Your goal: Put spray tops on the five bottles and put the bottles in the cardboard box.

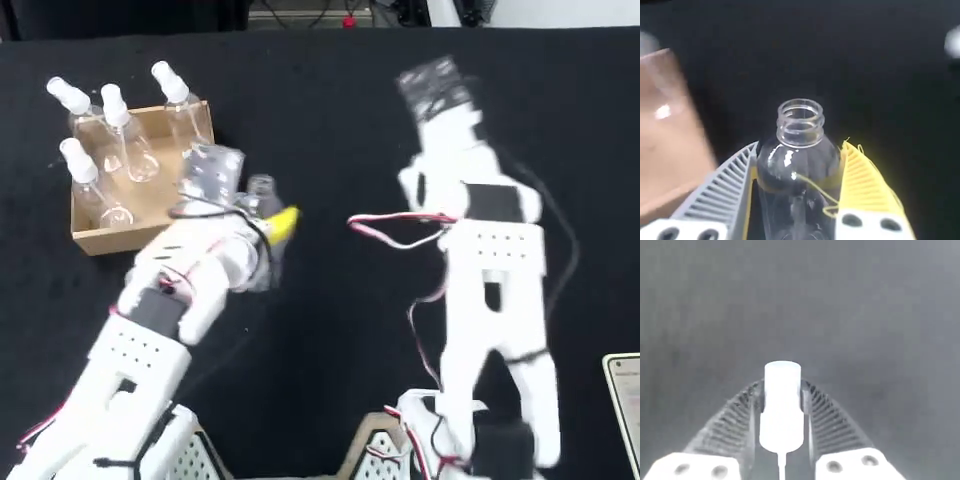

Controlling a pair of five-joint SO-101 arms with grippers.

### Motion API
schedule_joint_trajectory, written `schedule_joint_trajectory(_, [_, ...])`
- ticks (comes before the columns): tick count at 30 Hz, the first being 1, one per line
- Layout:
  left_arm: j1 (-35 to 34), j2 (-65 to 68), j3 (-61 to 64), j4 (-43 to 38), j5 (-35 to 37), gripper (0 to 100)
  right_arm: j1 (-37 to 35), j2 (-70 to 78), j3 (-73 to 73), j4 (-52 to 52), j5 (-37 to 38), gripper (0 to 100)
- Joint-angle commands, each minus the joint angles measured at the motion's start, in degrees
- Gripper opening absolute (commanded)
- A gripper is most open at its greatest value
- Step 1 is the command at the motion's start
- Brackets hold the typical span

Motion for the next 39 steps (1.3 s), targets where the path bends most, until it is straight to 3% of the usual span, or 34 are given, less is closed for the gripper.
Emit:
schedule_joint_trajectory(1, [2.7,-1.1,5.8,-20.5,0.4,10,1.0,-5.8,-11.7,3.4,-6.6,1.2])
schedule_joint_trajectory(6, [3.0,-1.0,15.5,-38.4,0.4,10,0.7,-7.3,-22.2,4.3,-18.5,1.2])
schedule_joint_trajectory(10, [2.5,-1.1,19.8,-45.8,0.4,10,-1.8,-7.2,-27.1,4.0,-25.4,1.2])
schedule_joint_trajectory(16, [2.7,-0.5,20.7,-46.4,0.6,10,-14.9,-7.2,-29.8,-2.4,-28.2,1.2])
schedule_joint_trajectory(23, [2.7,-0.5,22.5,-46.7,0.6,11,-23.2,-7.2,-25.4,-15.6,-32.6,1.2])
schedule_joint_trajectory(34, [2.8,-0.4,22.0,-46.9,0.5,10,-28.3,-7.4,-18.1,-26.6,-34.6,1.2])
schedule_joint_trajectory(39, [2.6,-0.4,24.9,-54.6,0.4,10,-29.2,-7.2,-13.8,-32.2,-34.6,1.2])
